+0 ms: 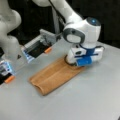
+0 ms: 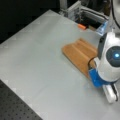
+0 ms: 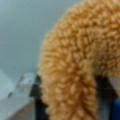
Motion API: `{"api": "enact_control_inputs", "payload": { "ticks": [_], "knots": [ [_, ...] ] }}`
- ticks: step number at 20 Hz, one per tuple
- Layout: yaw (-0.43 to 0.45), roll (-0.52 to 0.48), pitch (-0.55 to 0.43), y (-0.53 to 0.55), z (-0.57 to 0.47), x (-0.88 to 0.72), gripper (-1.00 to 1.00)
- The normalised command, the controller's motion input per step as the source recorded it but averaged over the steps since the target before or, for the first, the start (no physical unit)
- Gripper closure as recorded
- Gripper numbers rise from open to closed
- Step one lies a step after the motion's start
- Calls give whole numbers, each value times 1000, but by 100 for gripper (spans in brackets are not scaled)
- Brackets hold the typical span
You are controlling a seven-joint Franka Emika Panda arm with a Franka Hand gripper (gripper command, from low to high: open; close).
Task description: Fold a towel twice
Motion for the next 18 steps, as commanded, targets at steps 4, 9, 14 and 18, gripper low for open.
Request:
{"api": "enact_control_inputs", "payload": {
  "ticks": [4,9,14,18],
  "knots": [
    [137,-113,70,-52,292,-117,100],
    [284,-19,175,-279,564,-214,100],
    [271,96,227,-448,452,-207,100],
    [189,144,226,-422,233,-142,100]
  ]
}}
